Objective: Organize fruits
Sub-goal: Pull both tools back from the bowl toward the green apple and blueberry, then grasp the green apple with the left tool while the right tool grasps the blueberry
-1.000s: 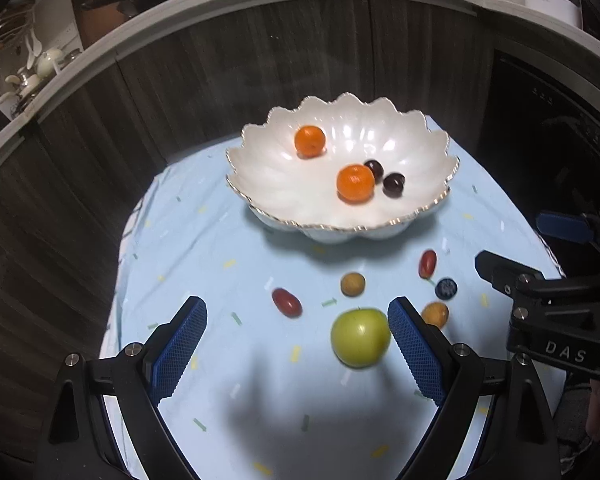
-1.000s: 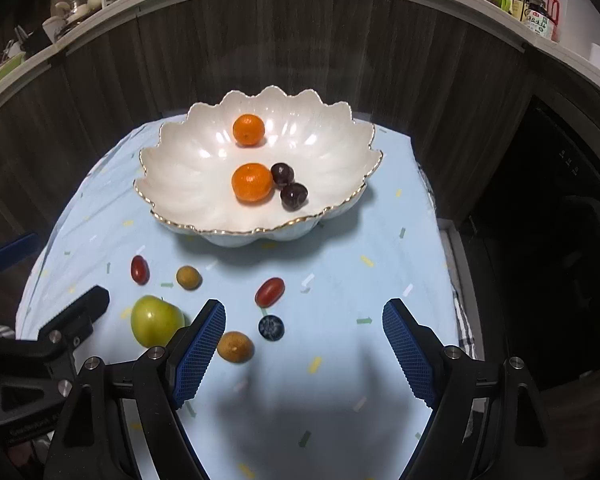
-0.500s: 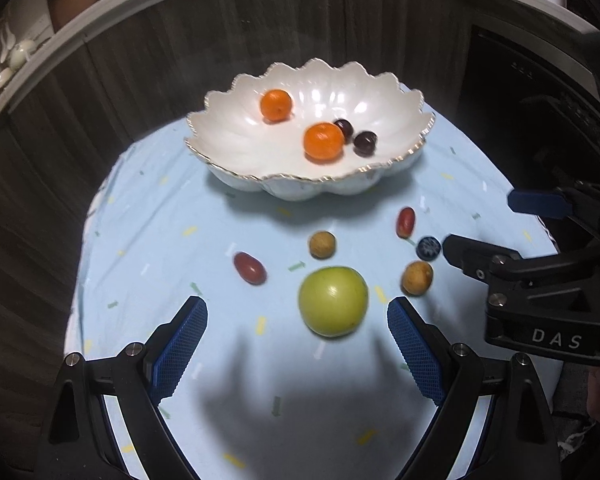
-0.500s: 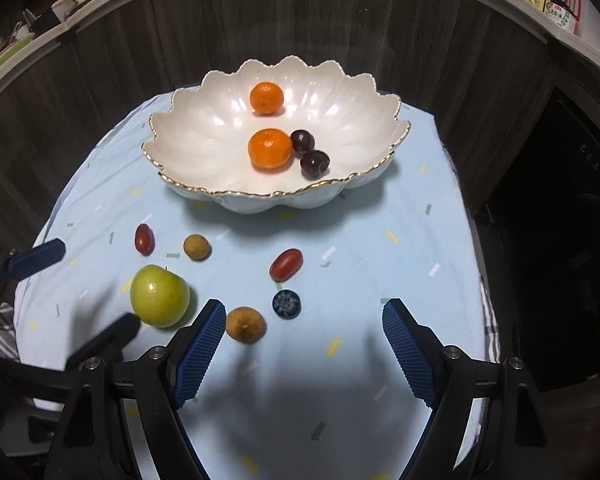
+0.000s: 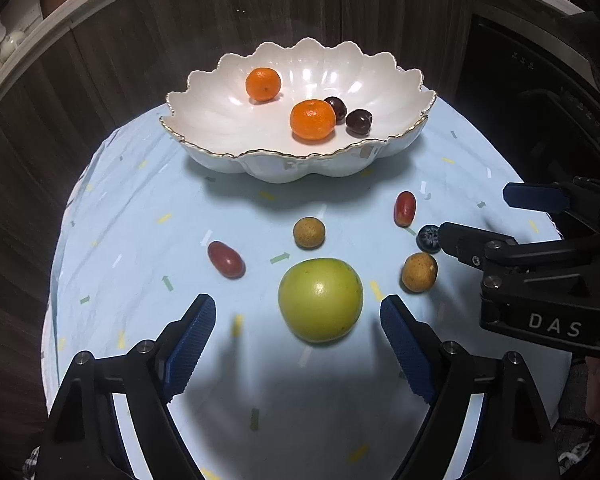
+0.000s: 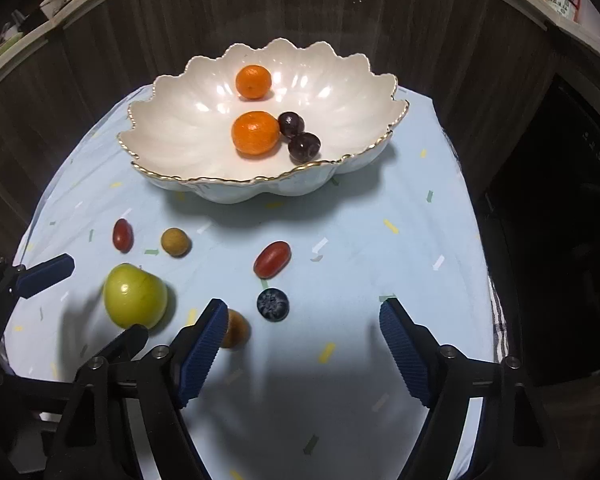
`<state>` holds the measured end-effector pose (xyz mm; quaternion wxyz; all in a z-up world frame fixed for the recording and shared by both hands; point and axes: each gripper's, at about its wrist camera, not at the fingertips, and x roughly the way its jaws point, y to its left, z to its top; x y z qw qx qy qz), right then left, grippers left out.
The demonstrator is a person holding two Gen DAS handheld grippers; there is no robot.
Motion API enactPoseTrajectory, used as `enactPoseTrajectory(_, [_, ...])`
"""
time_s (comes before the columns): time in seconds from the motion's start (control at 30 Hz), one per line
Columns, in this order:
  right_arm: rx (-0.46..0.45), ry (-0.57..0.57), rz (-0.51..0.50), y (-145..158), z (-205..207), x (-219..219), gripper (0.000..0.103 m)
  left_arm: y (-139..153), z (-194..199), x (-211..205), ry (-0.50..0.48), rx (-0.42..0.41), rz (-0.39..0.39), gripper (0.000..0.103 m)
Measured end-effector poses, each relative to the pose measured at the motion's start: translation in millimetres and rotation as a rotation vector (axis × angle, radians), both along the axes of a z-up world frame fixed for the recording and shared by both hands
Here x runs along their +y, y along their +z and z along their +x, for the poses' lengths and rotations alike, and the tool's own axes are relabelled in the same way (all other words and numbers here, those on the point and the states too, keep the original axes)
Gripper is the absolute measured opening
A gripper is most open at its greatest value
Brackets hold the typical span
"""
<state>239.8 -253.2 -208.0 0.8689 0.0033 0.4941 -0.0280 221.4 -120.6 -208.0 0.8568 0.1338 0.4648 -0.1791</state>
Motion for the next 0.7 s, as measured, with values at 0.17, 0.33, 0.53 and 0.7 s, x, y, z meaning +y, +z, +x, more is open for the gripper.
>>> enactPoseTrajectory(0.17, [0.024, -0.010, 0.006, -9, 8, -5, 0.073, -7, 4, -7, -0.008, 0.008, 0.006, 0.080])
enactPoseTrajectory(0.33, [0.046, -0.006, 0.020, -17, 14, -7, 0.070, -13, 8, -9, 0.001, 0.021, 0.004, 0.075])
enactPoseTrajectory(0.53, [0.055, 0.009, 0.029, -22, 19, -3, 0.067, -19, 15, -9, 0.009, 0.038, -0.005, 0.067])
enactPoseTrajectory(0.7, [0.080, 0.013, 0.047, -29, 24, 0, 0.055, -22, 18, -9, 0.014, 0.046, -0.011, 0.066])
